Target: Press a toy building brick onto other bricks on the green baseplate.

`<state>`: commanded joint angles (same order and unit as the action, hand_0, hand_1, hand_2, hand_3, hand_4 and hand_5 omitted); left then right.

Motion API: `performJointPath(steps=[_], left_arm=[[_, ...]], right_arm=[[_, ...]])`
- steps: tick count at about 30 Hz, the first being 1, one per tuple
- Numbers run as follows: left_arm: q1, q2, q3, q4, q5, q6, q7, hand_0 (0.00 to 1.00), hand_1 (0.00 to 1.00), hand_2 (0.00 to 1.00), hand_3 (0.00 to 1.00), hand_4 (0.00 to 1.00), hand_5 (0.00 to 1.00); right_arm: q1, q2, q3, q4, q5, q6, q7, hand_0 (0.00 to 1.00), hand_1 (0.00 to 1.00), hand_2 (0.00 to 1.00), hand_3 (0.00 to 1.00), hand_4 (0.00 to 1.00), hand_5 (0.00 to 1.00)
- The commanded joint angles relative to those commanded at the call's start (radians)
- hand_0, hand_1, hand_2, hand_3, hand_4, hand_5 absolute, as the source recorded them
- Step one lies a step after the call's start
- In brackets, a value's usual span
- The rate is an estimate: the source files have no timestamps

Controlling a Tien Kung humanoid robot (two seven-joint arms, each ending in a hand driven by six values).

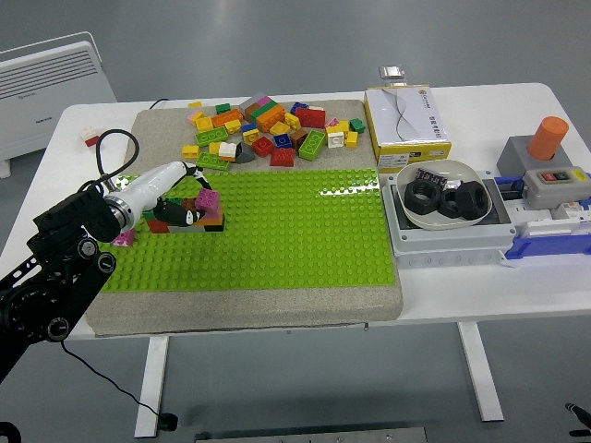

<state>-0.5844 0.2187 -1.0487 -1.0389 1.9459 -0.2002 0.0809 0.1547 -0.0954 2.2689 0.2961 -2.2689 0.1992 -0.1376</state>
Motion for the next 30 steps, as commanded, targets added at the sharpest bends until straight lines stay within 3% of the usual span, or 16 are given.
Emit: performJointPath(steps=[8,9,30], left_arm=[[0.001,0.001,-0.002,-0.001,-0.004,-0.011,0.002,0.939,0.957,0.930,0.594,0.537,0.002],[0.002,0.001,-0.003,0.000,-0.005,-0.013,0.003,0.938,0.958,0.938,0.637,0.577,0.002],[0.001,-0.002,-0.003,0.002,-0.009,-0.024,0.010,0.936,0.960,0.939,0.669,0.615,0.002]], right_arm=[[0.000,0.000,0.000,0.001,0.000,0.000,-0.001,0.675,0.622,0.664,0.687,0.732,0.906],[0.000,0.000,0.000,0.001,0.000,0.000,-0.001,0.675,0.622,0.665,0.684,0.732,0.905],[-0.003,-0.001,0.000,0.002,0.000,0.000,-0.003,0.675,0.622,0.664,0.684,0.732,0.903]])
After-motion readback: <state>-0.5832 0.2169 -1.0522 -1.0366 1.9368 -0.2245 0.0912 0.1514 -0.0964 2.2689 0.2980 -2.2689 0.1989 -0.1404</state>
